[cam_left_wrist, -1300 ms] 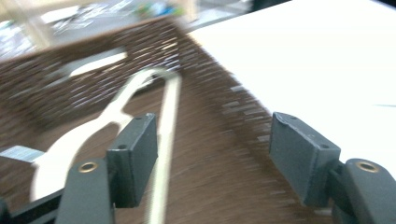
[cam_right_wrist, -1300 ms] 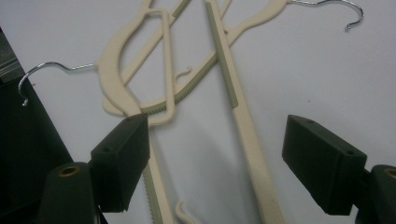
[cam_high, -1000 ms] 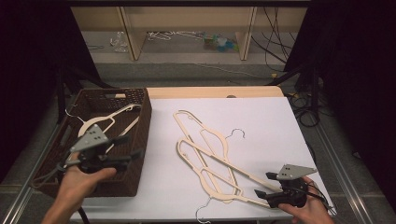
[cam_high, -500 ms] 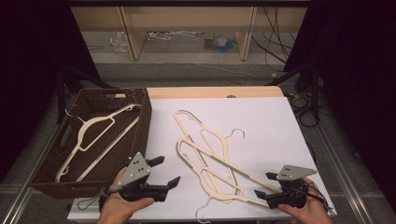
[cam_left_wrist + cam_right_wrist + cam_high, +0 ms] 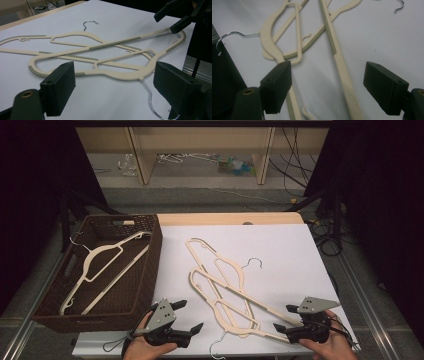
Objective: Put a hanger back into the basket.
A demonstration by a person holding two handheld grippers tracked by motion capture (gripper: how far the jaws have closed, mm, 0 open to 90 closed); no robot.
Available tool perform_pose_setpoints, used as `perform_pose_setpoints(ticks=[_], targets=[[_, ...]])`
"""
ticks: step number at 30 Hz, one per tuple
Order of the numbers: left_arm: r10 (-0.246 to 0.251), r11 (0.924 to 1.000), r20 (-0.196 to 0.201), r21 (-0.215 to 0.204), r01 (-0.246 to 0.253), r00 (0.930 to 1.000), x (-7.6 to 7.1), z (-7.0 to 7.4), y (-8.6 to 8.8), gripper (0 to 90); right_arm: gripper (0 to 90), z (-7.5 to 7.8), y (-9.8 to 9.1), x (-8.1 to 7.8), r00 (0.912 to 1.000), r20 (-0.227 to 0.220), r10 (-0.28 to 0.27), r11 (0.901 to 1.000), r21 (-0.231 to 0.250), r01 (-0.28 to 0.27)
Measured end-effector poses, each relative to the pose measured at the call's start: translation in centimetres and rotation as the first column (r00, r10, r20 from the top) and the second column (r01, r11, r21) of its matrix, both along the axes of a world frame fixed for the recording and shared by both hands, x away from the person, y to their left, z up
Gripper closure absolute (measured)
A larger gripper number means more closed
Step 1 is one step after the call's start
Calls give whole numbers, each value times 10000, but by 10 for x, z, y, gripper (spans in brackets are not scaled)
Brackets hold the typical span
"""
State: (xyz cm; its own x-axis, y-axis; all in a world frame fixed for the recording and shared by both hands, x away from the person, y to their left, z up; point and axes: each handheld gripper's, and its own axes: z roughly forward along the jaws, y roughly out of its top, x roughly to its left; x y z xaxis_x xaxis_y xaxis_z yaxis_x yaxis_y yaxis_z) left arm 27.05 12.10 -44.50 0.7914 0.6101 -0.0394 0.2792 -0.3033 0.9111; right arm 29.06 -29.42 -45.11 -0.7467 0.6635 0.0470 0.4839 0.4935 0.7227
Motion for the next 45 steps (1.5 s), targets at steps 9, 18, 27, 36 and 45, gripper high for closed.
perform_pose_setpoints(ticks=[9, 18, 27, 36, 45], targets=[[-57, 9996, 119, 290, 53, 9999, 1, -6, 2, 168, 250, -3, 2, 8, 10000, -15, -62, 9993, -379, 62], [-57, 9989, 128, 462, 51, 9999, 1, -7, 1, 169, 372, -11, 12, 28, 9979, -567, 306, 9940, -1035, -364], [-113, 9985, 152, 539, 105, 9998, 2, -8, 2, 171, 406, -8, 23, 24, 9914, -779, 1056, 9887, -982, -1130], [-139, 9983, 140, 564, 131, 9998, 1, -8, 4, 172, 472, -12, 30, 5, 9629, -1768, 2040, 9675, -1138, -2259], [-202, 9974, 132, 700, 192, 9997, 1, -9, 2, 175, 568, -16, 33, 4, 9430, -2175, 2517, 9406, -1743, -2912]])
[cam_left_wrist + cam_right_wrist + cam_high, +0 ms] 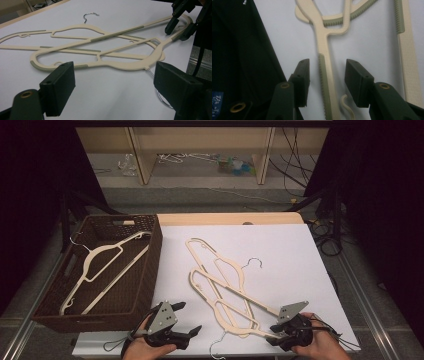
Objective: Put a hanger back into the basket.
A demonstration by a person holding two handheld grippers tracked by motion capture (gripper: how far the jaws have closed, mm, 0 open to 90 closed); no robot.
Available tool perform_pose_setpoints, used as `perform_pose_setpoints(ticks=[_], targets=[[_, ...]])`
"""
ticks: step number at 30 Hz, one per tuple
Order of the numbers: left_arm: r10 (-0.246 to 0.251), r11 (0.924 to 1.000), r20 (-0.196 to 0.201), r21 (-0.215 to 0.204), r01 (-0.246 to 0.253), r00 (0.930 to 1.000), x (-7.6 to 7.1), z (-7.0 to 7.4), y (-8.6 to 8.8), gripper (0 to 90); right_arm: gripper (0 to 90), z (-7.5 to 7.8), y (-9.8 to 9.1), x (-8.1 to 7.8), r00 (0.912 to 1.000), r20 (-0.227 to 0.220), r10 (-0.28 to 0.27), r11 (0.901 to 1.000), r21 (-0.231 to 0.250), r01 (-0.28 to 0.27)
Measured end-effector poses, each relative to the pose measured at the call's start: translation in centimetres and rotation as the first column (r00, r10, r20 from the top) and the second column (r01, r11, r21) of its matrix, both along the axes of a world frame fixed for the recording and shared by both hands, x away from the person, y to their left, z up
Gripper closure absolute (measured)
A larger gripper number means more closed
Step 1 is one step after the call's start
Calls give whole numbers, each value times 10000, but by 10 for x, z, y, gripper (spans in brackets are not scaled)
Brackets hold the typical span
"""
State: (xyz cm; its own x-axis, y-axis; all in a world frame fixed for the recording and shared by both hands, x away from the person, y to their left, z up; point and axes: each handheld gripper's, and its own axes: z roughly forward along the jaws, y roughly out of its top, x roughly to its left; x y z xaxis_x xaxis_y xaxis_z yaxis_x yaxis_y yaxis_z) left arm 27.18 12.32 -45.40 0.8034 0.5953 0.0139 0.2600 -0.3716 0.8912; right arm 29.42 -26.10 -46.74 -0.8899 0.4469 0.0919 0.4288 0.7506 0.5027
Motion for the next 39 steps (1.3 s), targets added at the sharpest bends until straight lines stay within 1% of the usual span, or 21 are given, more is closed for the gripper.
perform_pose_setpoints(ticks=[2, 3, 5, 6, 7, 8, 10, 13, 14, 20, 21, 24, 26, 28, 30, 31, 32, 33, 37, 38, 39], targets=[[-7, 10000, 16, 24, 7, 10000, 0, 0, 0, 177, 572, 0, 1, -1, 9999, -45, 130, 9999, -49, -130], [-12, 9999, 35, 113, 12, 10000, 1, 0, 0, 178, 575, 0, 2, -2, 9997, 132, 216, 9996, -191, -213], [-23, 9999, 35, 121, 22, 10000, 1, 0, 0, 179, 588, 0, 3, -2, 9994, 174, 294, 9993, -240, -290], [-45, 10000, 10, 72, 45, 10000, 0, -1, 0, 182, 631, 1, 4, -2, 9996, 137, 240, 9987, -446, -234], [-45, 10000, 10, 72, 45, 10000, 0, -1, 0, 182, 631, 1, 4, -2, 9996, 137, 240, 9987, -446, -234], [-64, 10000, -3, 54, 64, 10000, 0, -1, 0, 182, 655, 1, 5, -2, 9995, 182, 254, 9978, -619, -242], [-73, 10000, -10, 55, 73, 10000, 1, -1, 0, 183, 655, 2, 6, -2, 9992, 198, 340, 9971, -685, -325], [-168, 9998, -12, 112, 168, 9999, 1, -1, -1, 184, 654, 2, 10, -3, 9984, 349, 438, 9939, -1023, -400], [-221, 9996, 91, 190, 220, 9997, 1, -1, 0, 184, 654, 2, 10, -4, 9982, 392, 447, 9937, -1048, -404], [-191, 9996, 50, 188, 190, 9998, 1, -1, -1, 185, 672, 3, 12, -4, 9978, 402, 522, 9918, -1189, -471], [-137, 9998, -60, 138, 138, 9999, 0, -2, -1, 186, 719, 3, 12, -5, 9975, 369, 595, 9907, -1246, -545], [-142, 9996, -33, 252, 143, 9999, 1, -2, -1, 189, 760, 3, 12, -6, 9957, 388, 843, 9891, -1240, -789], [-145, 9995, -32, 266, 145, 9999, 1, -2, -1, 195, 772, 3, 11, -5, 9962, 309, 814, 9905, -1139, -774], [-142, 9997, -31, 214, 142, 9999, 1, -2, -1, 196, 775, 3, 11, -5, 9964, 310, 793, 9906, -1142, -753], [-184, 9994, 8, 296, 184, 9998, 1, -2, -2, 197, 785, 3, 11, -5, 9971, 282, 710, 9911, -1144, -674], [-199, 9994, 12, 278, 199, 9998, 1, -2, -2, 201, 788, 4, 12, -5, 9974, 184, 699, 9910, -1160, -673], [-238, 9992, 35, 308, 237, 9997, 2, -2, -3, 201, 788, 4, 12, -5, 9974, 184, 699, 9910, -1160, -673], [-276, 9979, 240, 593, 261, 9993, 2, -1, -2, 205, 795, 6, 13, -7, 9975, 121, 694, 9893, -1295, -673], [-349, 9966, 406, 757, 318, 9986, 5, -2, -5, 230, 796, 12, 13, -9, 9974, 72, 713, 9894, -1275, -698], [-505, 9929, 518, 1103, 445, 9974, 8, -4, -9, 236, 796, 14, 12, -9, 9968, 133, 788, 9893, -1239, -766], [-505, 9929, 518, 1103, 445, 9974, 8, -4, -9, 237, 796, 14, 12, -9, 9968, 133, 788, 9893, -1239, -766]])
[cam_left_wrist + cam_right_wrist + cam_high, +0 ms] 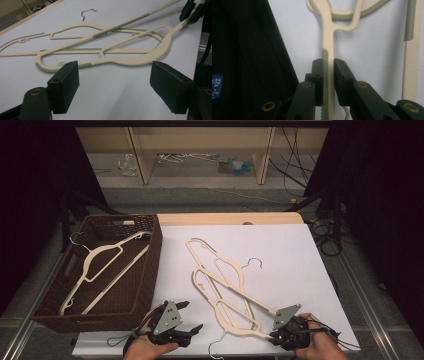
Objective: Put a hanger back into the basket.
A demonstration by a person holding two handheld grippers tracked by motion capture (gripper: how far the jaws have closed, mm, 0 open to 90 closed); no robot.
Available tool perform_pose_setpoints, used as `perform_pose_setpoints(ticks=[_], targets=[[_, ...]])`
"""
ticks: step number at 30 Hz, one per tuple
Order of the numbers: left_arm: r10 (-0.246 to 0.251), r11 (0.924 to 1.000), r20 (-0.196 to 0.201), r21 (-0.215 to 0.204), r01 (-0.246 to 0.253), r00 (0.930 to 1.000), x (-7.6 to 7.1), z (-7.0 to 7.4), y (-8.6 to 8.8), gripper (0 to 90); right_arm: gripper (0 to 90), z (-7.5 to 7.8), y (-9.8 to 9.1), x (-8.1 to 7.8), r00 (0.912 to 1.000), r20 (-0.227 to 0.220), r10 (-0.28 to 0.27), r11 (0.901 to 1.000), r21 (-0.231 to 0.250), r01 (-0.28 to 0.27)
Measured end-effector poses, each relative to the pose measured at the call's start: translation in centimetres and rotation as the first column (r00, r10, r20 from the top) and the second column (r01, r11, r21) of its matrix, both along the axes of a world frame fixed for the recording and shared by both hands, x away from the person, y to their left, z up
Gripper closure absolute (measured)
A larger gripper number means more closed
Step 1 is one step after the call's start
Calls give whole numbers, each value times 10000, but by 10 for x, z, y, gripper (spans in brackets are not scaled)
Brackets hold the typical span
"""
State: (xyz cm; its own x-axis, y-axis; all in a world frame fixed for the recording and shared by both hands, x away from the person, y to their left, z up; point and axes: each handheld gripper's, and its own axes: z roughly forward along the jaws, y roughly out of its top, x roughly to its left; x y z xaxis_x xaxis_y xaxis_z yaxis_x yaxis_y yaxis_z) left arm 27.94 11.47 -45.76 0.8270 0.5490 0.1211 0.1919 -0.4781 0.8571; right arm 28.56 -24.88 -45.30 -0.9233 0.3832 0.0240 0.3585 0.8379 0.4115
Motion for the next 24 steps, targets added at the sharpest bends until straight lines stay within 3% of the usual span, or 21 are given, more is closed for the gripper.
perform_pose_setpoints(ticks=[1, 4, 6, 7, 9, 11, 13, 17, 18, 19, 21, 22, 23, 24], targets=[[-249, 9993, 13, 279, 249, 9997, 3, -4, -5, 246, 796, 6, -2, -1, 10000, 21, 57, 9999, 126, -57], [-492, 9974, 18, 535, 490, 9988, 5, -8, -10, 267, 796, 10, -2, -1, 10000, 58, 67, 9997, 236, -68], [-719, 9920, 122, 1049, 703, 9973, 6, -10, -13, 270, 795, 16, -3, -1, 10000, -3, 49, 9994, 355, -49], [-979, 9848, 350, 1474, 917, 9946, 7, -14, -18, 272, 795, 17, -3, 0, 10000, 27, 91, 9993, 351, -92], [-1217, 9770, 407, 1810, 1125, 9917, 8, -18, -24, 272, 795, 20, -3, 0, 9999, 54, 86, 9992, 398, -88], [-1252, 9765, 423, 1818, 1156, 9912, 9, -21, -27, 270, 795, 23, -3, 0, 9999, 68, 89, 9991, 413, -92], [-1479, 9682, 519, 2113, 1339, 9876, 12, -25, -34, 269, 795, 24, -3, -1, 10000, 0, 71, 9991, 407, -71], [-1692, 9617, 633, 2291, 1507, 9835, 14, -28, -41, 272, 795, 26, -4, -2, 9999, 3, 117, 9988, 468, -117], [-1803, 9536, 776, 2582, 1549, 9805, 14, -30, -45, 272, 795, 27, -4, -2, 9998, 4, 177, 9987, 474, -177], [-1871, 9516, 874, 2635, 1584, 9785, 14, -31, -47, 273, 795, 28, -4, -3, 9999, -14, 136, 9989, 442, -135], [-2013, 9390, 1054, 3037, 1612, 9738, 14, -31, -50, 276, 795, 30, -4, -4, 9998, -83, 154, 9990, 429, -150], [-2013, 9390, 1054, 3037, 1612, 9738, 14, -31, -50, 278, 795, 30, -4, -4, 9998, -83, 154, 9990, 429, -150], [-2197, 9318, 1173, 3192, 1727, 9685, 13, -32, -54, 281, 795, 31, -3, -4, 9998, 12, 185, 9987, 477, -186], [-2197, 9318, 1173, 3192, 1727, 9685, 13, -32, -54, 282, 795, 31, -3, -4, 9998, -15, 203, 9987, 470, -202]])
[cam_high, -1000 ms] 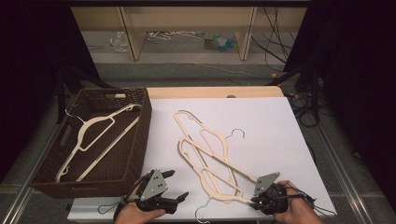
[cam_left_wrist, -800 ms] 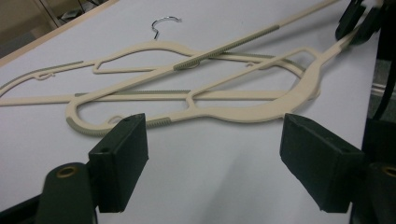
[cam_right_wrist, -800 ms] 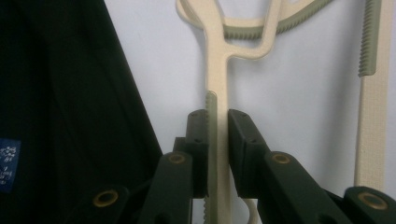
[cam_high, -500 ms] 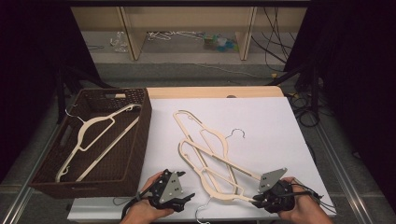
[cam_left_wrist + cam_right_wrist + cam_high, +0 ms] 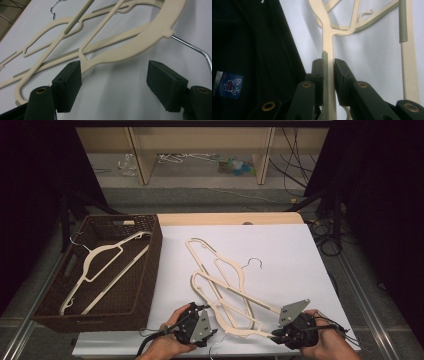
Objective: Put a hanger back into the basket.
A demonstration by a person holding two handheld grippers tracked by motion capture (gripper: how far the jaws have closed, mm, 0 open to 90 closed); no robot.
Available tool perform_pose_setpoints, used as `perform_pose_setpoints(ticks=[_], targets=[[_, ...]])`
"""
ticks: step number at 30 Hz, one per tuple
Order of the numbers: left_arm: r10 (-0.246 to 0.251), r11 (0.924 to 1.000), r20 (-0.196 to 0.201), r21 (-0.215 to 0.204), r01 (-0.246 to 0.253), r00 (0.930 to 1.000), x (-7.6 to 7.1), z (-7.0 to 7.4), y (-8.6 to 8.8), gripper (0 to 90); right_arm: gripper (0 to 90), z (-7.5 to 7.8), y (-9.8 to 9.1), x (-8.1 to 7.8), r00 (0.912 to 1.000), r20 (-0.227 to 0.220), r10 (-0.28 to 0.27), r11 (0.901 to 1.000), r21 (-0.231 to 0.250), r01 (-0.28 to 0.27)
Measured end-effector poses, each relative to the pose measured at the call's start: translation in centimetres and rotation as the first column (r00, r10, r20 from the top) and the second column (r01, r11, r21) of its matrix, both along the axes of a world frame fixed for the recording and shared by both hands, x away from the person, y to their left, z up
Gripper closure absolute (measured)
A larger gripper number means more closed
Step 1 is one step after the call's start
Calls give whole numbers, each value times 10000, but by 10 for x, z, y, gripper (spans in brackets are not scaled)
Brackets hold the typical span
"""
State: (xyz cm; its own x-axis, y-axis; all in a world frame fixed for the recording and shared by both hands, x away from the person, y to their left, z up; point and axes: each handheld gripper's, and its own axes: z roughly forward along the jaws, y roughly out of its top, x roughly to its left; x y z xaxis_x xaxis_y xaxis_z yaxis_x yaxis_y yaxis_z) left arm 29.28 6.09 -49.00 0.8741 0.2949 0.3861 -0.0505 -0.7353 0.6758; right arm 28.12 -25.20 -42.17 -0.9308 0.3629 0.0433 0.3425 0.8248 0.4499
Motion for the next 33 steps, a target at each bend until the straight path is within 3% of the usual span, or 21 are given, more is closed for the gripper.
perform_pose_setpoints(ticks=[9, 14, 15, 17, 21, 23, 25, 27, 31, 33], targets=[[-582, 9981, 451, 246, 571, 9973, 2, -2, -15, 355, 793, 1, 3, -3, 9996, -98, 256, 9996, 88, -255], [-1278, 9914, 760, 389, 1251, 9889, -1, -2, -15, 436, 793, -1, 2, -2, 9993, -153, 336, 9994, 133, -334], [-1583, 9867, 942, 537, 1538, 9829, -1, 1, -14, 478, 793, -2, 1, -2, 9995, -168, 284, 9995, 132, -282], [-1755, 9841, 963, 457, 1718, 9798, -3, 1, -14, 495, 793, -3, 1, -1, 9993, -200, 319, 9994, 153, -316], [-2365, 9714, 1624, 631, 2291, 9580, -3, 8, -15, 593, 794, -6, -2, 0, 9990, -294, 330, 9994, 150, -325], [-2464, 9691, 1692, 517, 2411, 9543, -4, 8, -15, 621, 794, -5, -2, 0, 9991, -251, 353, 9993, 114, -350], [-2803, 9589, 1909, 1009, 2653, 9407, -3, 12, -14, 632, 795, -5, -2, 0, 9990, -298, 347, 9993, 137, -343], [-2882, 9573, 2052, 838, 2766, 9353, -4, 13, -16, 658, 795, -6, -2, 0, 9989, -318, 338, 9993, 145, -334], [-3179, 9477, 2320, 1058, 3011, 9193, -5, 19, -17, 696, 796, -6, -3, 0, 9983, -440, 395, 9991, 141, -389], [-3183, 9478, 2397, 994, 3030, 9172, -4, 21, -17, 711, 797, -6, -4, 1, 9982, -418, 426, 9989, 194, -418]])
